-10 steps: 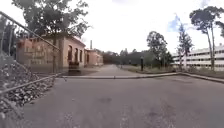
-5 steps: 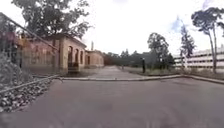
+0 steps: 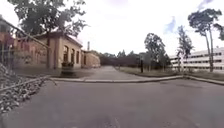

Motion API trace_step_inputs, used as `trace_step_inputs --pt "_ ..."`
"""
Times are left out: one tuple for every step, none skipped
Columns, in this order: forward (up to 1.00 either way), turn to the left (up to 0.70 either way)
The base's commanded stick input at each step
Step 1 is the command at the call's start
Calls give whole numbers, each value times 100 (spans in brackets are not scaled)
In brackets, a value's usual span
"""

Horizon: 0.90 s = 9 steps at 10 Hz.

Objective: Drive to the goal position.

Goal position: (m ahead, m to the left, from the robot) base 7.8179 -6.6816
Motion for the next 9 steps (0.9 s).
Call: trace_step_inputs --pt "70 0" --pt "70 0" --pt "70 0" --pt "70 0" --pt "70 0" --pt "70 0" --pt "70 0" --pt "70 0" --pt "70 0"
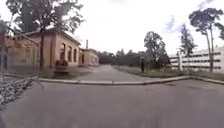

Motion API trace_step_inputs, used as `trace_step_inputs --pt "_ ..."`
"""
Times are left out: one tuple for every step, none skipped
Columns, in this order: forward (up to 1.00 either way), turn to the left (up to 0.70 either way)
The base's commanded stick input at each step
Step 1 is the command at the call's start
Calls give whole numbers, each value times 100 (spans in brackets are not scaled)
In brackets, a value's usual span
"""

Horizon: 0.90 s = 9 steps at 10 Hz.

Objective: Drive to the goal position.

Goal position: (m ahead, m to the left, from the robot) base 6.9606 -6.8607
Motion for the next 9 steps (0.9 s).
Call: trace_step_inputs --pt "70 0" --pt "70 0" --pt "70 0" --pt "70 0" --pt "70 0" --pt "70 0" --pt "70 0" --pt "70 0" --pt "70 0"
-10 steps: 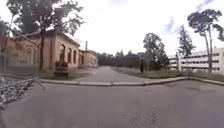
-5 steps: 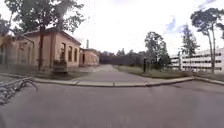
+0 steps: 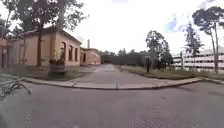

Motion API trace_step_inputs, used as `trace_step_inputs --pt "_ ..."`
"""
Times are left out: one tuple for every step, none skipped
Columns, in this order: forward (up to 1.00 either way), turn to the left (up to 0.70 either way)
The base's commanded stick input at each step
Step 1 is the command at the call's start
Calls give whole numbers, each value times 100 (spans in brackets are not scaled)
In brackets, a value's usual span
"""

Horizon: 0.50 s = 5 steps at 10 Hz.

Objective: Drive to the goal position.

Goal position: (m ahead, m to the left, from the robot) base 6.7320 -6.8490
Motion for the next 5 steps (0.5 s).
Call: trace_step_inputs --pt "70 0" --pt "70 0" --pt "70 0" --pt "70 0" --pt "70 0"
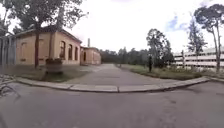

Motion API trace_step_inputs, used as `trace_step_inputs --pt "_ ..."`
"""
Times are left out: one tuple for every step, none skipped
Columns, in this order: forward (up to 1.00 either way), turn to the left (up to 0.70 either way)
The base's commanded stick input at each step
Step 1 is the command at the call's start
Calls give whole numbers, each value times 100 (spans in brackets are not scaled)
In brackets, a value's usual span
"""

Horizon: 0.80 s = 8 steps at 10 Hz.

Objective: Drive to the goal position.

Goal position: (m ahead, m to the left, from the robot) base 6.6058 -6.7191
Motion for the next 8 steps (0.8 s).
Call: trace_step_inputs --pt "70 0" --pt "70 0" --pt "70 0" --pt "70 0" --pt "70 0" --pt "70 0" --pt "70 0" --pt "70 0"
